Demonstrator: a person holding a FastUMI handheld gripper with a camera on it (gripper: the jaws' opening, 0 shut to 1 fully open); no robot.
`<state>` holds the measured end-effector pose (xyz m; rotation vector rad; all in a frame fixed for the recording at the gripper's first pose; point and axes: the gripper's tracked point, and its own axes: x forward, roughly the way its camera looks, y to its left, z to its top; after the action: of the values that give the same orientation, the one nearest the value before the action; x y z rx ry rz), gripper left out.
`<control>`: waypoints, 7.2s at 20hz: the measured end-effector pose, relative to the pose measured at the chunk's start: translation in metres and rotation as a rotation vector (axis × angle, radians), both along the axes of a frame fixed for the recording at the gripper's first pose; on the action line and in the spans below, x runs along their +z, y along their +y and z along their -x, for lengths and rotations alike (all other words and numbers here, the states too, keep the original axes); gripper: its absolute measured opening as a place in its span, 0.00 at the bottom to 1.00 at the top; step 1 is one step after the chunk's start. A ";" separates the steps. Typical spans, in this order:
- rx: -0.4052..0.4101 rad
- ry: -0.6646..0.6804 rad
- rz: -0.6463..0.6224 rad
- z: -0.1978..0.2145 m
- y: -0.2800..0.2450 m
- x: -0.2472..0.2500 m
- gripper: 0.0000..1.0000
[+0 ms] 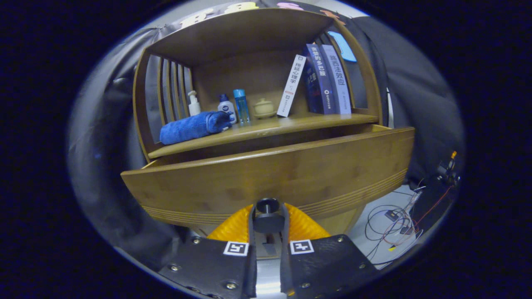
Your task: Pull open the drawer, take out the items inside it, and place them on the countertop above the cabinet.
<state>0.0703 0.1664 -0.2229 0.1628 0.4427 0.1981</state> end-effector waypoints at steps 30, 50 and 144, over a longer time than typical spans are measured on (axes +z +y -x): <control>-0.021 -0.225 0.061 0.057 -0.011 0.106 0.83; -0.358 0.655 0.033 -0.070 -0.021 -0.011 0.77; -0.098 -0.307 0.037 0.039 0.002 0.132 1.00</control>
<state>0.0311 0.1686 -0.0906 0.1147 0.1330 0.1156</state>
